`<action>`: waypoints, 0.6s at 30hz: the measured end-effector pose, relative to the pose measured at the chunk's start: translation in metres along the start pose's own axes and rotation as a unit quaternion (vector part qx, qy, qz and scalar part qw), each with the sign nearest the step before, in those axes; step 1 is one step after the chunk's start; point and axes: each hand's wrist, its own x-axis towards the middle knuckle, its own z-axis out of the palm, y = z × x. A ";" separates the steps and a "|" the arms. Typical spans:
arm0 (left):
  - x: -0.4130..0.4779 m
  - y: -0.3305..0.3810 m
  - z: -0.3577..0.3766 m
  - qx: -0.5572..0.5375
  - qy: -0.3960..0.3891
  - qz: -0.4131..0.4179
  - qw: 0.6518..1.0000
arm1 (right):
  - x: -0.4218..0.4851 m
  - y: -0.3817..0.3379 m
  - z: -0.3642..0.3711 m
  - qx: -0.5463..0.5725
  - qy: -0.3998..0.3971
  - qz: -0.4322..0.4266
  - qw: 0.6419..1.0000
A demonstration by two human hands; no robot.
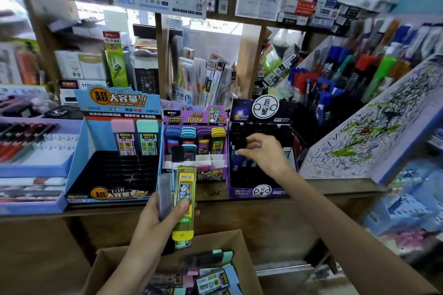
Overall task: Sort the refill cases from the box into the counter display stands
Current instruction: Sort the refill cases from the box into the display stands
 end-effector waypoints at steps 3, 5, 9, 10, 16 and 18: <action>-0.001 0.000 0.000 -0.001 -0.002 -0.002 1.000 | 0.002 0.001 0.007 -0.087 0.034 -0.004 0.996; -0.003 0.001 0.001 -0.003 -0.001 -0.004 1.000 | -0.002 -0.003 0.008 -0.168 0.028 -0.013 0.985; -0.007 0.004 0.003 -0.014 -0.001 -0.008 1.000 | -0.022 -0.008 0.011 -0.255 -0.011 -0.007 0.967; -0.007 0.004 0.002 -0.016 0.001 -0.011 1.000 | -0.030 -0.010 0.012 -0.226 -0.019 -0.013 0.974; -0.004 0.010 0.005 -0.020 0.009 -0.027 0.999 | -0.086 -0.042 0.047 0.158 -0.180 0.038 0.970; -0.001 0.011 0.006 -0.031 0.023 -0.028 0.999 | -0.098 -0.048 0.064 0.180 -0.210 0.049 0.960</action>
